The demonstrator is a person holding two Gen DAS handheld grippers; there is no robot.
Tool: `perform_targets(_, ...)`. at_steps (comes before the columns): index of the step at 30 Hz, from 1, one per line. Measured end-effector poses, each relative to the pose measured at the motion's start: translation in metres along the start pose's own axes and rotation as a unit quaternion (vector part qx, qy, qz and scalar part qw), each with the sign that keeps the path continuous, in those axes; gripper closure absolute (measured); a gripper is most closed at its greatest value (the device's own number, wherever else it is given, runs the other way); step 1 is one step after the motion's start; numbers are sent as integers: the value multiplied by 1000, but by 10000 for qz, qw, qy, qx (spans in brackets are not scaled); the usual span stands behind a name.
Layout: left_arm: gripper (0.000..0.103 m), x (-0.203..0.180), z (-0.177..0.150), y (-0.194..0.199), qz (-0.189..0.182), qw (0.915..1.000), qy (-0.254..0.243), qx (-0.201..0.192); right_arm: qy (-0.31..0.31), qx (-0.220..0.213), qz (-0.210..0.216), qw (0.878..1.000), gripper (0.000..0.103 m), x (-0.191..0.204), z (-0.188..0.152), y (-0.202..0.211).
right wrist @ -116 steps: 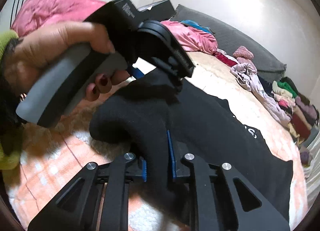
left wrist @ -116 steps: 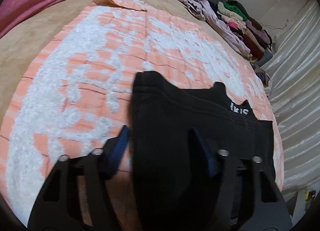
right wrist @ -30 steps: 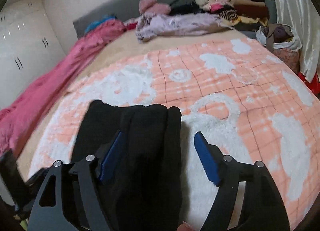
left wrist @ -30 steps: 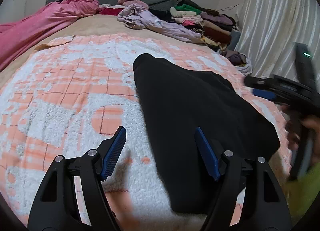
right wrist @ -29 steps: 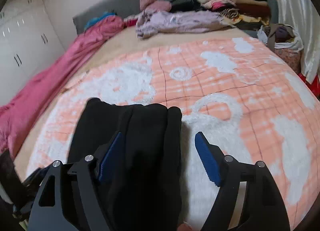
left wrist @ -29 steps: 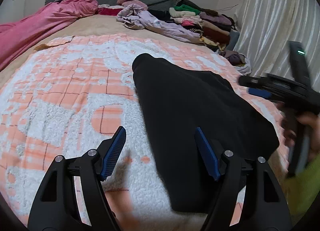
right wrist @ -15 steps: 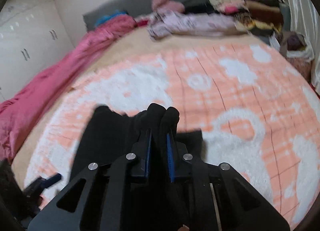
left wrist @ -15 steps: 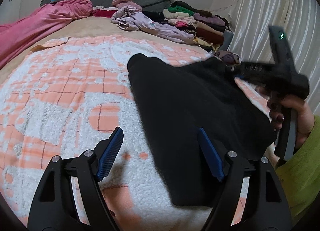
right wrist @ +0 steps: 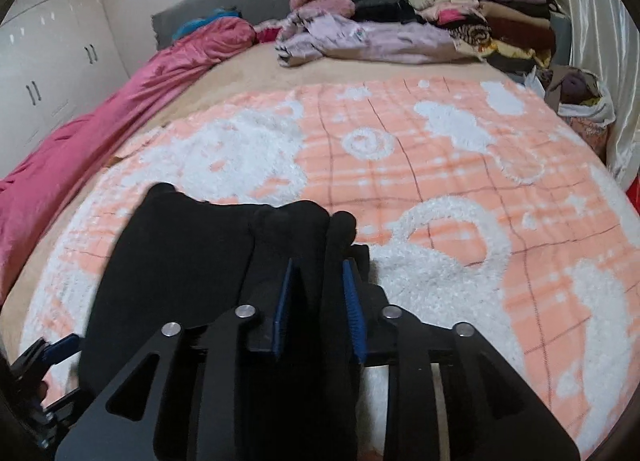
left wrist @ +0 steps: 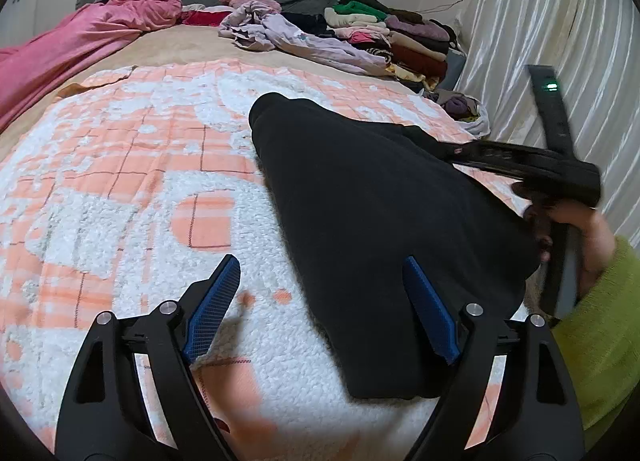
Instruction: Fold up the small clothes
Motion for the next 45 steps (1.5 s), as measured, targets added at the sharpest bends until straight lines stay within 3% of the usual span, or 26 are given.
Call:
perform_targets(2,27,-1,0,1,16,10000,-19,6,2,-109,81,9999,65,0,-2,15)
perform_targets(12,27,1,2,9,27,10000,65,-40,19,-422,433,9982,53,-6,-30,77)
perform_targets(19,27,4,-2,17,-61,9996,281,-6,125,-513,514,9973,50,-16,-58,110)
perform_targets(27,27,-1,-15,19,-364,9974,602,174,573,-364,671,9954,50,-9,-85,120)
perform_targets(34,27,-6,-24,6,-445,9947,845,388,875,-79,951,9916,51,13,-100,102)
perform_targets(35,27,-6,-25,5,-450,9943,867,415,859,-55,944,9918,57,13,-101,99)
perform_targets(36,27,-6,-26,2,-449,9940,897,439,827,-6,910,9924,76,13,-102,94)
perform_targets(37,27,-5,-27,1,-450,9936,924,459,797,103,925,9925,83,13,-105,89)
perform_targets(39,40,-5,-26,-3,-458,9935,921,490,700,222,975,9925,89,14,-109,84)
perform_targets(40,59,-6,-26,-3,-534,9930,915,516,656,271,1028,9922,89,14,-110,83)
perform_targets(41,66,-9,-25,-3,-632,9923,916,540,619,285,1045,9922,89,15,-110,85)
perform_targets(45,70,-14,-23,5,-511,9949,650,570,298,247,1343,9902,90,13,-105,105)
Point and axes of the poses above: each gripper's, at about its wrist camera, not at the fingertips, and y roughly against the way its jaws point, x to its left, z to its top, the point moved 7 cm from there along -y, roughly the way its jaws point, and after that the axes turned 12 degrees about -z, right-handed, at the moved point
